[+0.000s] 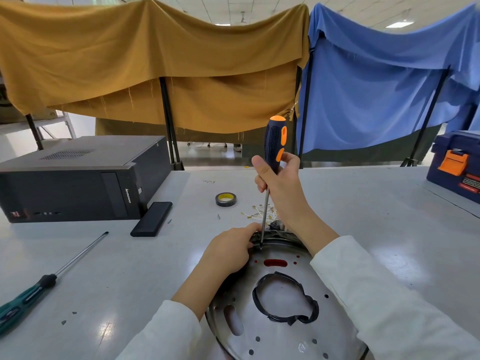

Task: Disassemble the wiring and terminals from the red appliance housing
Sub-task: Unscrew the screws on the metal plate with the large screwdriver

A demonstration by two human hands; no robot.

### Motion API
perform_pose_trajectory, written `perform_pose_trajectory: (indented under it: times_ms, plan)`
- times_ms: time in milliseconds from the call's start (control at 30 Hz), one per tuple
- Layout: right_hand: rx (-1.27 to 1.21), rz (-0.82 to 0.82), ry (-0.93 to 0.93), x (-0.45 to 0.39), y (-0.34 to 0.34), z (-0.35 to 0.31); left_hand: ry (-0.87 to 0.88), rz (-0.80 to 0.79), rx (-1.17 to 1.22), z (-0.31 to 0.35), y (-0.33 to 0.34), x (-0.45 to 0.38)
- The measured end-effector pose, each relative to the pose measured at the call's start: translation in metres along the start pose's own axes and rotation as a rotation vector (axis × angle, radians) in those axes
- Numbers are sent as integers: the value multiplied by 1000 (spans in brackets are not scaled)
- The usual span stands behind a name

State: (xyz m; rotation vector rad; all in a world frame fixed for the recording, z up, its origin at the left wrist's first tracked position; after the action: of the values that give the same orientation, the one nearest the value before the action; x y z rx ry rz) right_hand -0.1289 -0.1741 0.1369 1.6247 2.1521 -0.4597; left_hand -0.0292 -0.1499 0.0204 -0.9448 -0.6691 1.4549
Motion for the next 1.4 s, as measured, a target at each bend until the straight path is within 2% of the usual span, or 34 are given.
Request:
perform_pose_trajectory:
  times_ms: [200,367,633,867,1133,1400]
  plan:
    - [-13,40,-41,0,-8,-1,-7,-3,-2,0,1,-1]
    - [-159,22,9,-2,-13,1,-6,-13,12,-1,1,0]
    - [19,-13,-36,-1,-6,-1,-9,5,2,-1,0,0]
    - [-150,-54,26,-2,-3,1,-12,-9,6,0,0,1]
    - [34,-89,-2,-2,4,-4,-13,-13,-7,3,-1,1]
    - [-101,-63,50,-4,-3,3,-7,-19,13,1,-1,1]
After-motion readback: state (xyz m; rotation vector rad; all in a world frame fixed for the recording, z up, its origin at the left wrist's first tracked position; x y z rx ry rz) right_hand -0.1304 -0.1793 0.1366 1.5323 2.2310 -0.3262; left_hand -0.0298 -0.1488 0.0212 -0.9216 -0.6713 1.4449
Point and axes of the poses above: each hand's wrist, its own x-axis away from the middle knuckle, its own y-axis out of the palm, z = x × y, the point moved 6 cm from there along -x, towards the middle knuckle, and after that the axes turned 12 degrees about x, right-handed, at the moved point
